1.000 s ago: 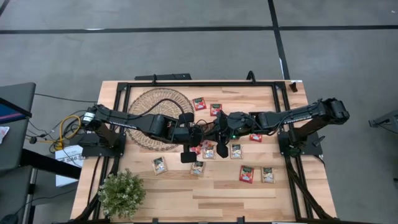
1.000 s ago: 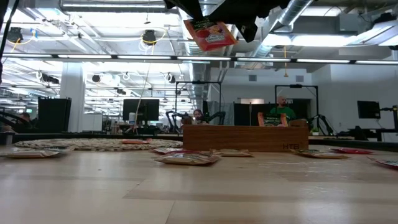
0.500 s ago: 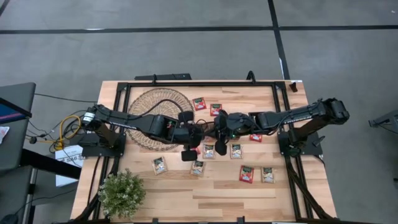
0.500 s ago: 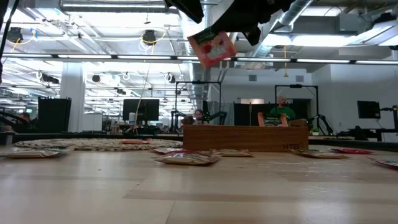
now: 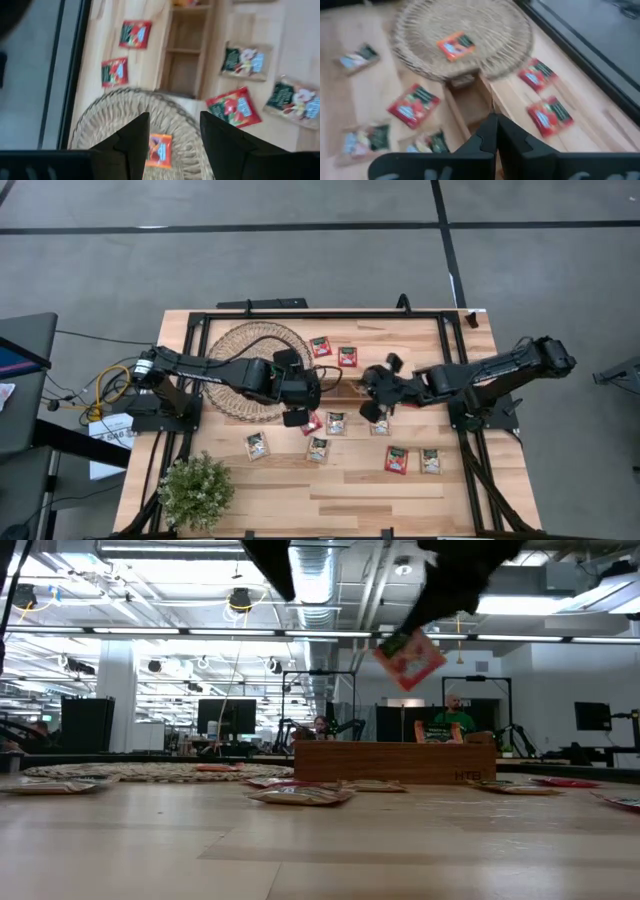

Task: Pick & Place Tea
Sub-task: Put the orange tea bag into the right section of the wooden organizer

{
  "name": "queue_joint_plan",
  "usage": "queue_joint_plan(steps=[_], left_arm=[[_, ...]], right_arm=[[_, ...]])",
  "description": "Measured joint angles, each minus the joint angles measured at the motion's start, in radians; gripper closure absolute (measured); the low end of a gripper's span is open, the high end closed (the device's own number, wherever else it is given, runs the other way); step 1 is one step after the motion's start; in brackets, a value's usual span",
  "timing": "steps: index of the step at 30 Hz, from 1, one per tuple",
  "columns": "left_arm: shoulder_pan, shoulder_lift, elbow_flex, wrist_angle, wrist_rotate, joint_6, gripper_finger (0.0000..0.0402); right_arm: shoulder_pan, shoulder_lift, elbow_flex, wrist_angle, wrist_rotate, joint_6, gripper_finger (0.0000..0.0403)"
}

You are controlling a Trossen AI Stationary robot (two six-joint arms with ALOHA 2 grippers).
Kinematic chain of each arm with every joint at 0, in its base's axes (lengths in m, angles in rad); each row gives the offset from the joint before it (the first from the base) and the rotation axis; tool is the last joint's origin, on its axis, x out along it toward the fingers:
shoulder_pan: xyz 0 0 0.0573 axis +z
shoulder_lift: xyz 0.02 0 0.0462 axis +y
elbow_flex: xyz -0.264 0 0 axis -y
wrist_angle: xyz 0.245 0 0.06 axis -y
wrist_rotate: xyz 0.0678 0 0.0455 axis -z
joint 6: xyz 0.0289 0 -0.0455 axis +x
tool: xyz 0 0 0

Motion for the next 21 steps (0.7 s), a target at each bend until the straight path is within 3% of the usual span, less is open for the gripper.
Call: queue_joint_plan(steps=[9,13,21], left_arm=[[0.062,-0.030,-0.161,0.142,0.054,-0.014,0.0234],[0.087,-0.061,-0.253,0.215,0.109,-0.022,0.0234],[0.108,-0.149,-0.382,0.294,0.119,-0.070,0.0234]], right_arm=[[0.018,-0.180,-0.282,0.218,0.086,0.105,0.0403],[0.002,-0.205,-0.377,0.319,0.100,0.106,0.0403],[-0.022,-0.194,-0.499,0.453,0.139,0.151,0.0403]])
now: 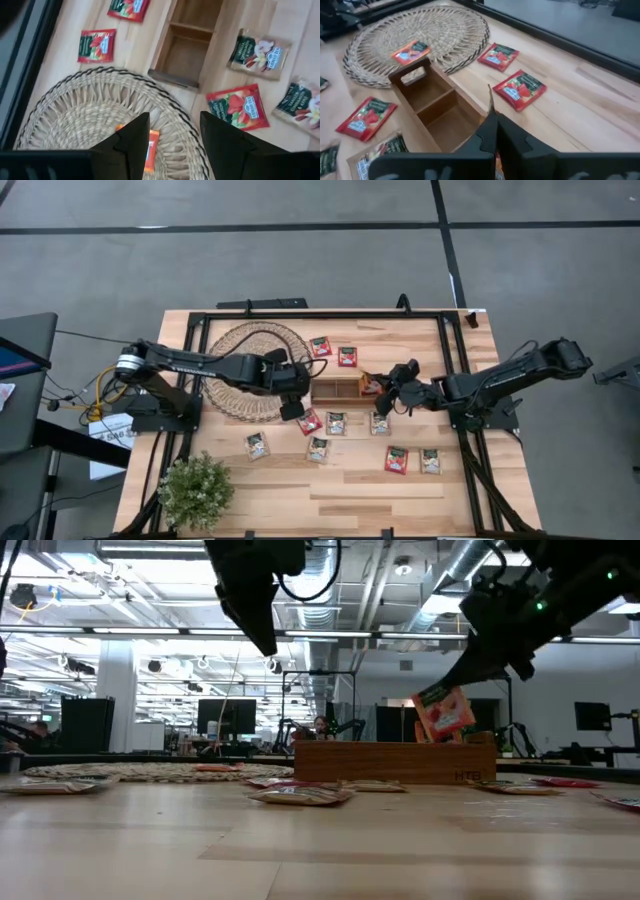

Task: Pick & Place Tea
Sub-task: Put the orange tea bag into the right section of the wooden organizer

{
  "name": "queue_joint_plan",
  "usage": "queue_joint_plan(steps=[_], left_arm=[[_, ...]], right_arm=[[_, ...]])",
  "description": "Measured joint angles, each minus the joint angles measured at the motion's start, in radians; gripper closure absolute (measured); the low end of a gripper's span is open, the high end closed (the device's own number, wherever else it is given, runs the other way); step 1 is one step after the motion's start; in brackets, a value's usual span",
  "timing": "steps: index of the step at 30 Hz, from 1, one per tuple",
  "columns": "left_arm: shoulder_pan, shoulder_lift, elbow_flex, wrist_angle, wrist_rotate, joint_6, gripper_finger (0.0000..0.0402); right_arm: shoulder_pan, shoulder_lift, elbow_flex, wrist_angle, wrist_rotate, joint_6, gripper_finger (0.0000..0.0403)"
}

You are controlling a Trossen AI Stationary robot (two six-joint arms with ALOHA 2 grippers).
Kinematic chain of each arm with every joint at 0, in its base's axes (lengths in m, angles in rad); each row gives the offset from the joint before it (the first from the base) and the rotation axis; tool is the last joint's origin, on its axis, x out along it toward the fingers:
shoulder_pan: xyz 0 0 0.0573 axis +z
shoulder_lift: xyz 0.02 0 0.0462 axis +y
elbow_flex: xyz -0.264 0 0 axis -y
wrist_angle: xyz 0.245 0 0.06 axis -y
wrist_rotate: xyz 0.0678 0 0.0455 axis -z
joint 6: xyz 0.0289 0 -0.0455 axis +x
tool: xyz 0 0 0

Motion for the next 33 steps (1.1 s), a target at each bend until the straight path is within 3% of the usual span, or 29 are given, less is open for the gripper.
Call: queue_joint_plan(steps=[6,26,33], left_arm=[[0.001,-0.038,-0.015,0.027,0.013,-0.004,0.0234],[0.001,-0.041,-0.015,0.029,0.020,0.012,0.0234],[0.001,-0.041,-0.015,0.029,0.020,0.020,0.0234]], right_arm=[[-0.028,0.016,-0.073,0.137,-0.001,-0.002,0.0403],[-0.048,0.018,-0.077,0.139,-0.004,-0.004,0.0402],[-0.062,0.018,-0.077,0.132,-0.004,-0.004,0.0358]])
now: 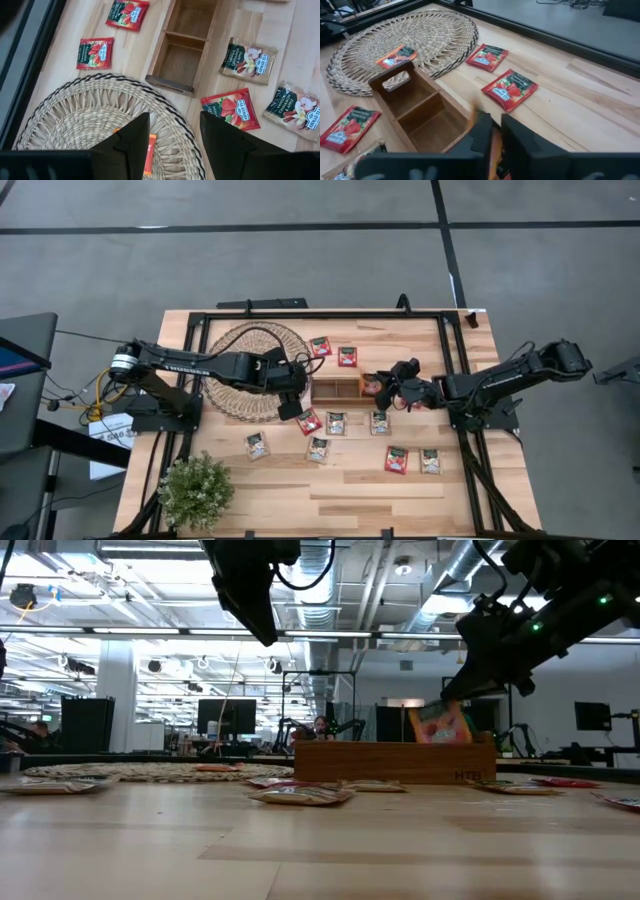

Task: Pick & Place Tea
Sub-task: Put the orange tea bag into the right section of the wooden organizer

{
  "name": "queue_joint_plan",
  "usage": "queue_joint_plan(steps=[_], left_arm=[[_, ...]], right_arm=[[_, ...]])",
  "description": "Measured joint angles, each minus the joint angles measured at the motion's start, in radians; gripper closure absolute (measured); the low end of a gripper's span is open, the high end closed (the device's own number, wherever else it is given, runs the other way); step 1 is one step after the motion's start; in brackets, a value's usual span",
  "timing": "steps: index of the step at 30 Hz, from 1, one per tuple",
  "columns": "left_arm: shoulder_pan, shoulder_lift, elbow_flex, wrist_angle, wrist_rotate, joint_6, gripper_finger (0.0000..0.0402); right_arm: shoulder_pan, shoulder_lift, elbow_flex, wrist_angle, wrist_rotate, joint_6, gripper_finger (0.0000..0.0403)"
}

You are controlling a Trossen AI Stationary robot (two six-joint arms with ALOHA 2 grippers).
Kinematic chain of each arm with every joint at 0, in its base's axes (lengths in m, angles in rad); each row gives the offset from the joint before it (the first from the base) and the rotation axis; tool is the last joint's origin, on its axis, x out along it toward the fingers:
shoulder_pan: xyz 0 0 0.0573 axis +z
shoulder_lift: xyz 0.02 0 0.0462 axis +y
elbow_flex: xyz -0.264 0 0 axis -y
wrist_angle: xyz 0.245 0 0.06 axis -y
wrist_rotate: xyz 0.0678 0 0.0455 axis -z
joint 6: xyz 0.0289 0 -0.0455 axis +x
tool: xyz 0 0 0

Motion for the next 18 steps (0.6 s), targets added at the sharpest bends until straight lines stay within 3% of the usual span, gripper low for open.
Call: queue_joint_plan(steps=[8,18], left_arm=[[0.000,0.000,0.000,-0.001,0.000,0.002,0.0234],[0.075,0.006,0.000,-0.008,0.001,0.040,0.0234]], right_arm=[[-0.022,0.000,0.000,0.000,-0.001,0.000,0.0296],[-0.024,-0.085,0.002,0.083,0.000,-0.087,0.0295]])
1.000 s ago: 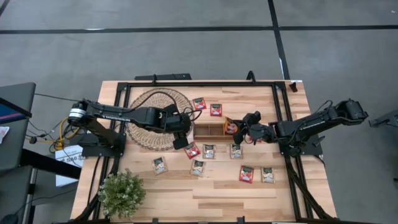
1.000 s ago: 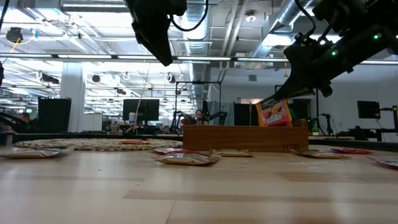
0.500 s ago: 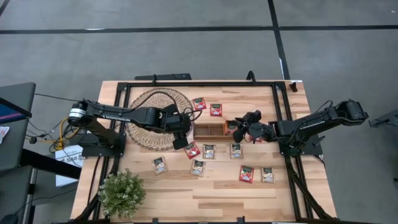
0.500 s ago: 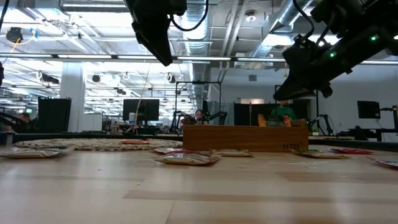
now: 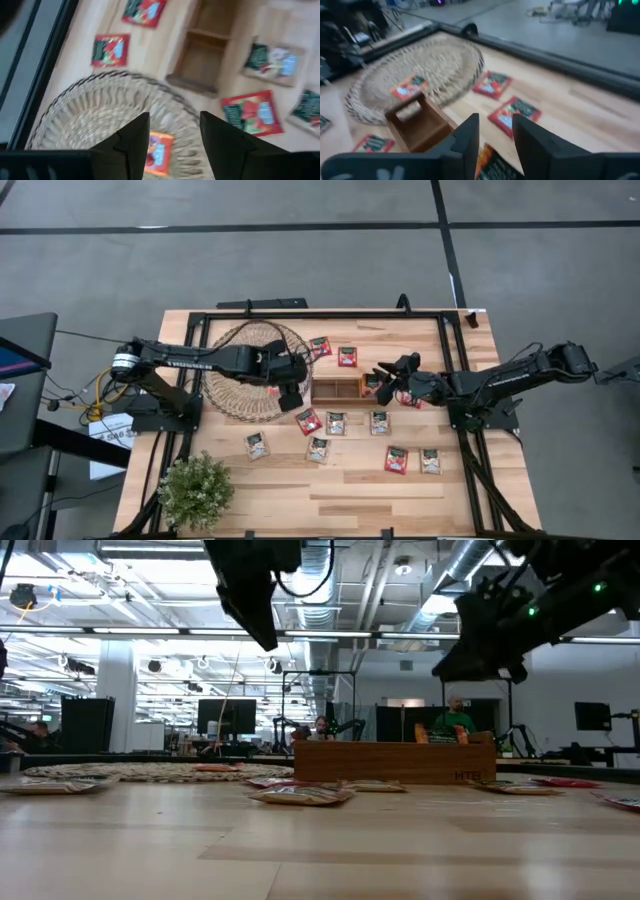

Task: Pick & Place Tea
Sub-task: Put the orange tea bag into the right section of the wooden organizer

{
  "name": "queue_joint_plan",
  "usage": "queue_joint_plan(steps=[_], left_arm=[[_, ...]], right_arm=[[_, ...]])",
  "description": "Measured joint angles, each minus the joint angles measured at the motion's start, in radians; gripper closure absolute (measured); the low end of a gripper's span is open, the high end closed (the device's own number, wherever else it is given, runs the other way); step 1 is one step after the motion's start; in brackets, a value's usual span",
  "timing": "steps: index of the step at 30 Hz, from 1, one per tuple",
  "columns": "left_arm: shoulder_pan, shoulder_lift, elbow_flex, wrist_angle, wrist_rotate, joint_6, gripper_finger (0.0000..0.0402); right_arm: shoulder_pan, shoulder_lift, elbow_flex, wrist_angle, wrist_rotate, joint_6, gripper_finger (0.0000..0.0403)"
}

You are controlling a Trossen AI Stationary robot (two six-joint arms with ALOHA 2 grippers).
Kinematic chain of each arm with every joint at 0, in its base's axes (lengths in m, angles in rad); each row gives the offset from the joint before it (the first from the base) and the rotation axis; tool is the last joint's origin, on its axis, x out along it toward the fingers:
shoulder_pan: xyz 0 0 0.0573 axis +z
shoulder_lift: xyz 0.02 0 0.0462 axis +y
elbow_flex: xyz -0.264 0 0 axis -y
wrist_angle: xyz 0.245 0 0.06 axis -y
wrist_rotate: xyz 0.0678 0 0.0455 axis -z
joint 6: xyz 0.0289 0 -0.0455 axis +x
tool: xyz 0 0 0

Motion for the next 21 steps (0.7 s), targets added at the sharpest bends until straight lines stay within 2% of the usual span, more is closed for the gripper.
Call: queue_joint_plan(steps=[5,8,21], left_arm=[[0.125,0.019,0.000,-0.014,0.149,0.015,0.0234],[0.188,0.052,0.000,-0.021,0.191,0.052,0.0234],[0.297,0.216,0.000,-0.106,0.190,0.075,0.0234]], right_arm=[[-0.017,-0.116,0.001,-0.008,0.005,-0.097,0.0305],[-0.026,-0.190,0.001,-0.009,0.002,-0.151,0.0308],[0.037,-0.460,0.001,-0.120,-0.008,-0.176,0.0310]])
